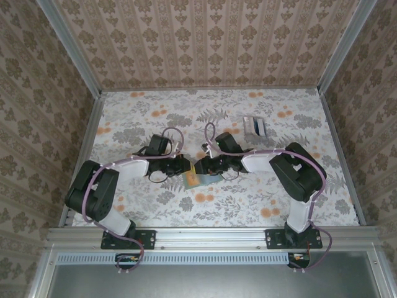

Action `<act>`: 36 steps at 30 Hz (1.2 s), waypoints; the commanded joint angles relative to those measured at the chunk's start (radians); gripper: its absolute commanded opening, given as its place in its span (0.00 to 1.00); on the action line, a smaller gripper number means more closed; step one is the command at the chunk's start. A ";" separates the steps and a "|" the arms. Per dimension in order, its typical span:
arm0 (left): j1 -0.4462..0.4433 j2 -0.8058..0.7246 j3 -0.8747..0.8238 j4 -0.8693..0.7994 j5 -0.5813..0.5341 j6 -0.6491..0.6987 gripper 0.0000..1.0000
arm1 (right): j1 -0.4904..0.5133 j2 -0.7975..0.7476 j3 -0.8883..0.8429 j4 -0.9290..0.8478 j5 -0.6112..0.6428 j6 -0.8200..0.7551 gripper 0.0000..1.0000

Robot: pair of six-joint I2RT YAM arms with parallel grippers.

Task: Put the credit cards into the card holder

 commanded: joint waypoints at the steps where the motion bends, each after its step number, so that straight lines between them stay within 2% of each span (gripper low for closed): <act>1: 0.005 0.021 0.021 0.013 0.013 -0.016 0.08 | -0.018 0.009 -0.023 0.070 -0.038 0.055 0.38; 9: 0.005 0.027 0.018 0.030 0.010 -0.021 0.07 | -0.030 0.023 -0.021 0.084 -0.059 0.093 0.32; 14: 0.005 0.037 0.015 0.032 0.011 -0.021 0.06 | -0.031 0.027 -0.028 0.104 -0.067 0.104 0.32; 16: 0.005 0.038 0.014 0.032 0.009 -0.019 0.06 | -0.031 0.027 -0.031 0.107 -0.066 0.105 0.34; 17: 0.006 0.038 0.013 0.032 0.008 -0.019 0.06 | -0.032 0.027 -0.032 0.108 -0.066 0.106 0.40; 19: 0.005 0.038 0.012 0.032 0.003 -0.019 0.06 | -0.031 0.027 -0.035 0.110 -0.066 0.106 0.45; 25: 0.005 0.044 0.013 0.033 -0.001 -0.022 0.06 | -0.033 0.039 -0.036 0.102 -0.070 0.104 0.36; 30: 0.005 0.043 0.013 0.035 -0.002 -0.023 0.06 | -0.033 0.041 -0.029 0.060 -0.053 0.086 0.35; 36: 0.005 0.045 0.011 0.032 -0.002 -0.020 0.06 | -0.033 0.041 -0.029 0.032 -0.034 0.075 0.24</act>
